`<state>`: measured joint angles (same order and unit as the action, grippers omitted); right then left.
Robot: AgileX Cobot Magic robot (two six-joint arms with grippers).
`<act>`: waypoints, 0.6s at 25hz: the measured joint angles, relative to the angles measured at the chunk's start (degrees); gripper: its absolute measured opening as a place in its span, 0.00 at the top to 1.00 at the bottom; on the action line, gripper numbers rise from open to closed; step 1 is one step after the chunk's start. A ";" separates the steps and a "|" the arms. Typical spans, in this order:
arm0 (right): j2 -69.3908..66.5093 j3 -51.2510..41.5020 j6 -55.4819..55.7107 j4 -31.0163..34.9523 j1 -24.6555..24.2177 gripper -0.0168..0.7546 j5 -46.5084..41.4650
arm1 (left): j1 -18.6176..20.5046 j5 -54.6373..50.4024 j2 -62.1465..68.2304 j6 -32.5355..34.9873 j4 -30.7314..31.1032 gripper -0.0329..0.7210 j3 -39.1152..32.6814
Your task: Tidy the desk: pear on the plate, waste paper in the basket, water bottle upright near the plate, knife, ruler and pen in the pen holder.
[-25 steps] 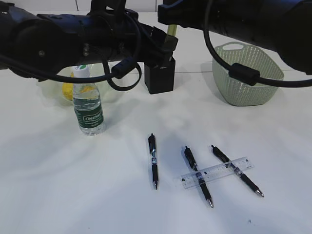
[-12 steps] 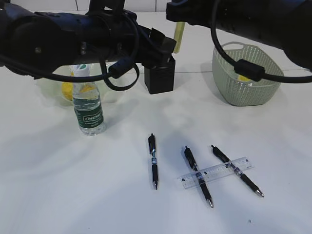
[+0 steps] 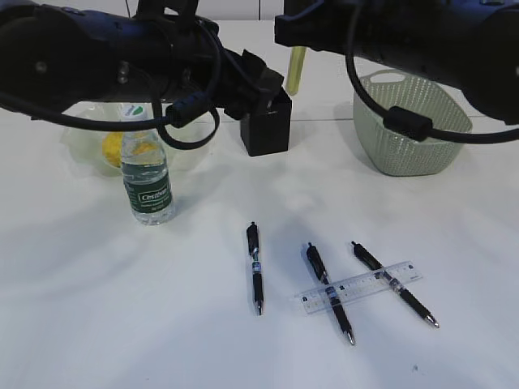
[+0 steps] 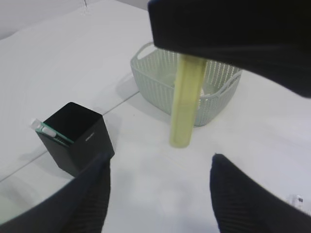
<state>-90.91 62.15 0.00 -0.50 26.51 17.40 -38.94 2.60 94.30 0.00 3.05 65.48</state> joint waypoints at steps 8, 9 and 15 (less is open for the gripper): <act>-0.14 0.00 0.00 0.00 -0.35 0.84 0.00 | 0.00 -4.28 -1.58 0.00 0.67 0.35 0.00; -0.14 0.00 0.00 0.00 -0.35 0.84 0.00 | 0.00 -4.62 -1.70 0.00 0.77 0.35 0.00; -0.14 0.00 -0.94 0.00 -0.81 0.84 0.00 | 0.00 -6.70 -2.29 0.00 1.89 0.35 0.00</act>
<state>-91.06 62.15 -0.94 -0.50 25.70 17.40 -38.94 -4.10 92.01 0.00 4.94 65.48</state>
